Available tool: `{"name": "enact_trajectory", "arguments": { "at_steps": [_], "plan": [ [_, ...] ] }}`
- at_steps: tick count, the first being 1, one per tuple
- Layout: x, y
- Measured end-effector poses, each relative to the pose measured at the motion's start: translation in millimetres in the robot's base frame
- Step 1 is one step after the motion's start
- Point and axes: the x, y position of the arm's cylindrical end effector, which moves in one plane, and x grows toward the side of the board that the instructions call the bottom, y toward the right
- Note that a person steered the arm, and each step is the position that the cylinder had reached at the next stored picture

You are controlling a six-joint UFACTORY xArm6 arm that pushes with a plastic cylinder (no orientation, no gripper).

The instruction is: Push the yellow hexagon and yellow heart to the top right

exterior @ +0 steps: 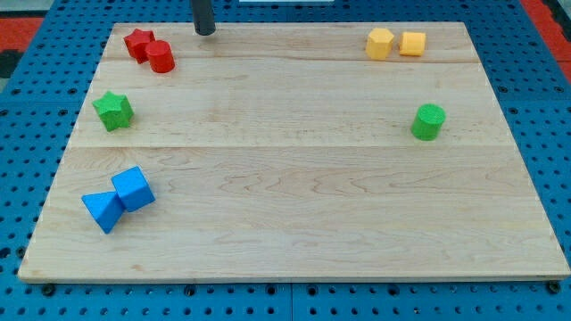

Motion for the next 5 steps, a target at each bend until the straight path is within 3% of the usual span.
{"name": "enact_trajectory", "arguments": {
  "at_steps": [1,3,4,5],
  "plan": [
    [0,0],
    [0,186],
    [0,209],
    [28,217]
  ]
}}
